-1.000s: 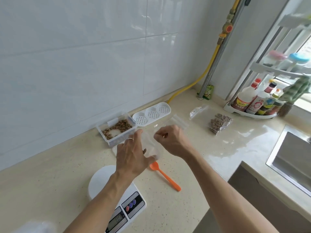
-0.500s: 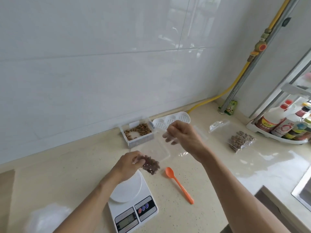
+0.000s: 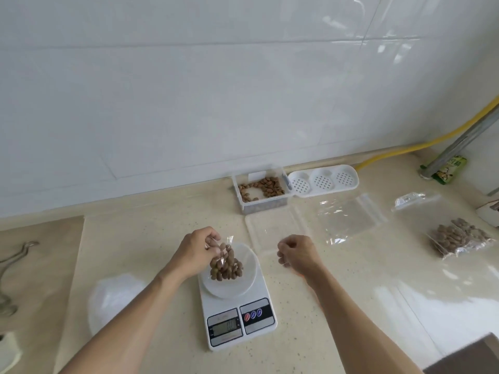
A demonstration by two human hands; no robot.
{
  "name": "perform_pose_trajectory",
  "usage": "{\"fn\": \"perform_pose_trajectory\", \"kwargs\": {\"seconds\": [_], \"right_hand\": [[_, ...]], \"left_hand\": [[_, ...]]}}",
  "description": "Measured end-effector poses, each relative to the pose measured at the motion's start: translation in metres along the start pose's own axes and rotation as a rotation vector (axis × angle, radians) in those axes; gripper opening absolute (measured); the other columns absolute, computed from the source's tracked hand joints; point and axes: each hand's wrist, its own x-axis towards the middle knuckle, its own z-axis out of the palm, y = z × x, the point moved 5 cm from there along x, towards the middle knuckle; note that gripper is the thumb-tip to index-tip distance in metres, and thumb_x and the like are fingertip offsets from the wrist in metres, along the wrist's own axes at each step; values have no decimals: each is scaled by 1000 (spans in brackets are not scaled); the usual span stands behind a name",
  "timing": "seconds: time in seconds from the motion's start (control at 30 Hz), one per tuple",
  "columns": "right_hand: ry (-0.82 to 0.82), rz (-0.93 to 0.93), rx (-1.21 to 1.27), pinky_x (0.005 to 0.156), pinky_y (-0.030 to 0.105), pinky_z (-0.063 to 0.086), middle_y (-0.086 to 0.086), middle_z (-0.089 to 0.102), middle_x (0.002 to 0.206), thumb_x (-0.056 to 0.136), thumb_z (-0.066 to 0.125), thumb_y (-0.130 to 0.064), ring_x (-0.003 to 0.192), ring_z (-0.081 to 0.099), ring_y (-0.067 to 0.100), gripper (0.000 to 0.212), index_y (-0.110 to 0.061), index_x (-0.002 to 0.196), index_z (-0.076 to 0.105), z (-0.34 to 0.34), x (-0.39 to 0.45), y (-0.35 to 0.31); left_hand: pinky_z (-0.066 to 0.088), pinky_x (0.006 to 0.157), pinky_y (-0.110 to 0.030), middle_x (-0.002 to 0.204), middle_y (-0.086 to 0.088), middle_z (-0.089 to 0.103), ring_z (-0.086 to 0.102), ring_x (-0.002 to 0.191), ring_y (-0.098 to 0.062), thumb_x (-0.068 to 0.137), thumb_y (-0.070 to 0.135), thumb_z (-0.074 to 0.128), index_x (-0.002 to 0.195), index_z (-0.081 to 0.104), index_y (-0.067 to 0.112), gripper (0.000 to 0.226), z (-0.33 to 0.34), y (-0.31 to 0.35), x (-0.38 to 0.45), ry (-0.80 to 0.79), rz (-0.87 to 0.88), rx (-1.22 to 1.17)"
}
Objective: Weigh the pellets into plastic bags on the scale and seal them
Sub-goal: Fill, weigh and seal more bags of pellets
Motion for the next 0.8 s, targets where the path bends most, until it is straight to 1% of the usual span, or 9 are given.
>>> {"fn": "perform_pose_trajectory", "kwargs": {"seconds": [0.1,0.2,0.27,0.33,0.4,0.5,0.63,0.73,0.8], "right_hand": [[-4,27,-21,67,31,60,9,71,82,96,58,-11,67,67,15,11,-7,94,68,8,10,7],[16,42,-47,76,37,61,8,72,88,94,62,-17,73,69,17,16,-5,105,66,9,18,10],[43,46,-104,84,38,56,9,71,106,94,63,-23,92,68,23,31,-9,121,61,8,20,10],[106,2,-216,96,40,50,13,63,127,97,58,-26,113,60,28,42,-9,134,53,6,21,8],[202,-106,-378,102,45,42,14,56,136,98,52,-27,124,49,32,44,-9,138,49,6,17,-1],[282,-319,-549,106,49,35,13,48,145,100,47,-32,133,40,32,47,-11,142,45,15,2,-21],[223,-521,-784,121,46,10,10,21,162,101,23,-47,151,11,28,62,-14,153,26,38,-18,-40],[136,-564,-913,121,45,-5,7,3,166,96,9,-52,152,-4,25,69,-18,156,15,54,-32,-42],[101,-570,-967,120,45,-9,6,-2,166,95,6,-53,152,-10,23,70,-19,157,10,60,-40,-39]], "left_hand": [[40,68,-10,101,3,61,56,83,-4,89,13,65,104,58,25,21,7,-12,3,23,-21,78],[45,84,-24,116,-3,57,56,104,-16,89,18,65,119,57,18,31,13,-19,5,51,8,226],[47,90,-31,123,-5,54,50,116,-21,90,22,63,127,55,15,39,12,-19,1,109,47,353],[48,91,-37,124,-8,56,50,117,-26,91,26,62,129,55,11,42,10,-18,-8,187,117,460],[49,93,-44,123,-11,58,51,119,-29,92,32,55,128,55,10,42,10,-20,-20,252,196,560],[40,106,-51,134,-12,55,43,133,-33,97,42,34,135,49,11,52,18,-36,-38,245,228,704],[23,114,-53,149,-13,42,26,144,-33,98,51,22,145,38,10,65,33,-65,-64,172,186,773],[16,116,-53,155,-12,31,15,147,-31,99,54,19,150,27,11,67,41,-80,-79,150,190,762],[11,118,-53,158,-11,23,9,148,-31,98,56,16,151,19,12,68,44,-85,-86,140,192,752]]}}
